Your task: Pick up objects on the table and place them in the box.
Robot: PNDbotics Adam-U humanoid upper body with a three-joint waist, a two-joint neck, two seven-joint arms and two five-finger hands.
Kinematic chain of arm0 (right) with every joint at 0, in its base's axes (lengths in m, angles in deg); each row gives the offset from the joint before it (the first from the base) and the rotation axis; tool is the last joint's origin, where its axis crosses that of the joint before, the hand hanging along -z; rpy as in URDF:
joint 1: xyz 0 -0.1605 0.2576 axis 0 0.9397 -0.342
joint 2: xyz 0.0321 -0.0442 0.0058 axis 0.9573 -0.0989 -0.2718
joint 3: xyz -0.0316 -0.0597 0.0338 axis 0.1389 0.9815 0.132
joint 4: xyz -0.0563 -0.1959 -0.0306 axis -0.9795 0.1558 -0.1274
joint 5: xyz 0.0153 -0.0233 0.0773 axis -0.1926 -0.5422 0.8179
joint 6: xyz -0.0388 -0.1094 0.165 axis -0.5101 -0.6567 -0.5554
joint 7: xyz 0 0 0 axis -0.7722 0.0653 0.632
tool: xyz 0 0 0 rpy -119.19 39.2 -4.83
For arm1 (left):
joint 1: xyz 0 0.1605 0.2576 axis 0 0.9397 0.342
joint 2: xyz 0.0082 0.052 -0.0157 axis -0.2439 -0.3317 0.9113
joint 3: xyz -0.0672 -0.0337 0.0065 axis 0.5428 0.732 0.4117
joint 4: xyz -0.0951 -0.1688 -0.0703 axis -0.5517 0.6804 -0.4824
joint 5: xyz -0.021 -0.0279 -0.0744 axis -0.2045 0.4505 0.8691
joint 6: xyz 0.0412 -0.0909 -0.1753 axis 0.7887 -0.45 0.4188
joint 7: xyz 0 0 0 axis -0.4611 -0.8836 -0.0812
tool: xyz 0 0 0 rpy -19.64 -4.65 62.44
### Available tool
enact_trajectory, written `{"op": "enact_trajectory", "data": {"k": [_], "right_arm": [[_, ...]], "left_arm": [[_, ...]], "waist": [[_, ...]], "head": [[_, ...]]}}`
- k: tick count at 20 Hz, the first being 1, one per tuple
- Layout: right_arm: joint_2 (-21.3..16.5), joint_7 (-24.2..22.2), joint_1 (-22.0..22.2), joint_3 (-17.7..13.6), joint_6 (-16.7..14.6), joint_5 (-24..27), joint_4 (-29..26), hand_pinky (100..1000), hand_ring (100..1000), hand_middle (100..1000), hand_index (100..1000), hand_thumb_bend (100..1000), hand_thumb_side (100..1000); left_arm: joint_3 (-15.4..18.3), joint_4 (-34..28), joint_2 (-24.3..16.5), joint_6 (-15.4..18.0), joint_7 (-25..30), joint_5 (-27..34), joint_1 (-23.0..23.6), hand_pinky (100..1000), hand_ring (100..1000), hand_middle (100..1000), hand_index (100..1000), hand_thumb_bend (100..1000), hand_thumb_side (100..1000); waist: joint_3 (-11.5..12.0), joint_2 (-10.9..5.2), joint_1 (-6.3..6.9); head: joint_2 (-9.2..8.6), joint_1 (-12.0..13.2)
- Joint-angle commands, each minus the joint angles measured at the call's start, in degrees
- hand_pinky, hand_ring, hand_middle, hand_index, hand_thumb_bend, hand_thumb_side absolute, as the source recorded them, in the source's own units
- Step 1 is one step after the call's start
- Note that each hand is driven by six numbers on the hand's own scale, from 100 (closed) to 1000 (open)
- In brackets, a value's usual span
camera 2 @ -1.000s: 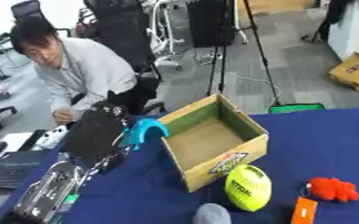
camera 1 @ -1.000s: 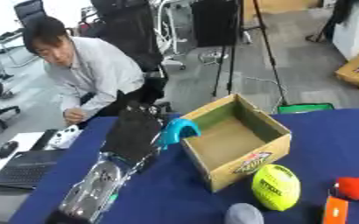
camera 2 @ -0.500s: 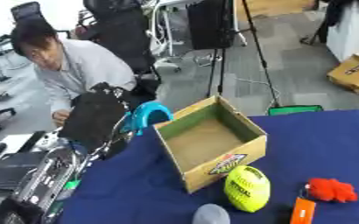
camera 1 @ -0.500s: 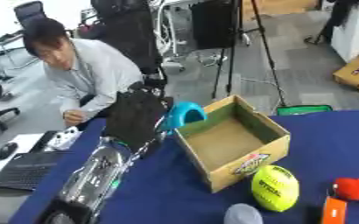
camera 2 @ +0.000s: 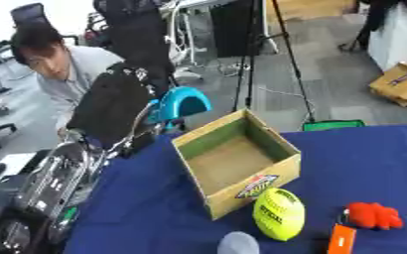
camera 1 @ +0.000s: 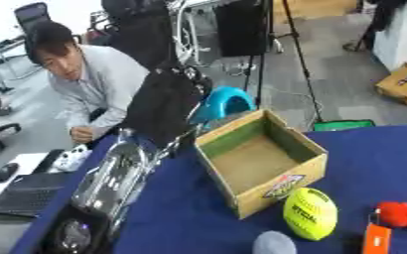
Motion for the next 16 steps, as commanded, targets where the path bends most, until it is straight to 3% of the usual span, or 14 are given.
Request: {"op": "enact_trajectory", "data": {"k": [1,12,16], "right_arm": [[-2.19,0.09,-0.43,-0.33,-0.01,0.32,-0.68,868,843,800,785,100,791],[-2.09,0.09,-0.91,0.09,-0.21,0.5,-0.68,869,844,801,784,100,795],[-1.9,0.09,-1.18,0.25,-0.32,0.48,-0.68,869,845,801,784,100,798]], "left_arm": [[-0.16,-1.2,1.06,0.35,1.03,0.33,-2.75,651,459,281,480,473,100],[-1.96,1.8,6.15,2.76,2.41,0.08,-6.62,645,454,272,480,449,100],[-2.74,4.79,7.89,3.68,1.28,-1.9,-7.27,644,463,288,492,486,100]], "waist": [[-0.23,-0.98,-0.79],[-1.2,-0.59,-0.69],[-1.76,-0.24,-0.77]], "head": [[0.0,0.31],[-0.21,0.62],[-0.65,0.84]]}}
